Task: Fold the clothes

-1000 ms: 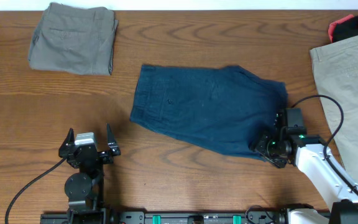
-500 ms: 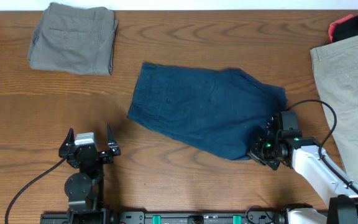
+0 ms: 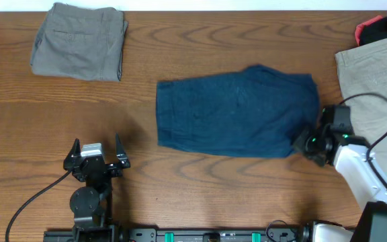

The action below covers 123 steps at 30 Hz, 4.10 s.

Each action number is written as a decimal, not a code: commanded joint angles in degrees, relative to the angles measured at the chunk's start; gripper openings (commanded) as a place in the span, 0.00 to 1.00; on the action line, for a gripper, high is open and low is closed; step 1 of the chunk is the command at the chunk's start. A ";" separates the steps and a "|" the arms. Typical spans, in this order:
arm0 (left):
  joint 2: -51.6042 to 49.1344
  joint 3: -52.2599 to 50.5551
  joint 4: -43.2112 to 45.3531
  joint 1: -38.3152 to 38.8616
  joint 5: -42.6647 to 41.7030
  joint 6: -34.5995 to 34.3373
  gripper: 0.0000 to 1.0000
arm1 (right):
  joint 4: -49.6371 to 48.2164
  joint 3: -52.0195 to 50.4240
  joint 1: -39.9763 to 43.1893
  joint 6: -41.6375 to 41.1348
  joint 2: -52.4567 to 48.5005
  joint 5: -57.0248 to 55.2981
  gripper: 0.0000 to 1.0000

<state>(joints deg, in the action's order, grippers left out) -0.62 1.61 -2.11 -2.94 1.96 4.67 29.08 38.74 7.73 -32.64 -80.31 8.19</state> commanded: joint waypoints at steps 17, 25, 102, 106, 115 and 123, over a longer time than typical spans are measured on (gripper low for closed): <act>0.39 -1.38 -1.64 -0.26 1.51 -0.28 0.98 | -11.98 10.67 0.79 10.21 -0.48 -3.54 0.01; 0.39 -1.38 -1.64 -0.26 1.53 -0.28 0.98 | -10.86 12.61 0.90 11.72 -0.48 -6.25 0.45; -14.45 13.29 5.57 -0.20 -33.11 -24.37 0.98 | -3.06 14.49 0.46 10.84 -0.48 6.19 0.99; -28.76 24.85 0.59 0.59 -40.96 -22.36 0.98 | -3.04 14.49 0.46 10.84 -0.48 6.19 0.99; -53.40 34.32 -1.66 6.60 -49.13 -23.54 0.98 | -2.95 14.49 0.46 10.86 -0.48 6.19 0.99; -69.44 34.32 -0.70 10.93 -45.16 -29.07 0.98 | -2.89 14.49 0.46 10.84 -0.48 6.19 0.99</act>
<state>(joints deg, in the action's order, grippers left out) -66.96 35.48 -2.94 6.72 -44.80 -20.86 26.11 52.07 8.19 -21.89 -80.31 14.15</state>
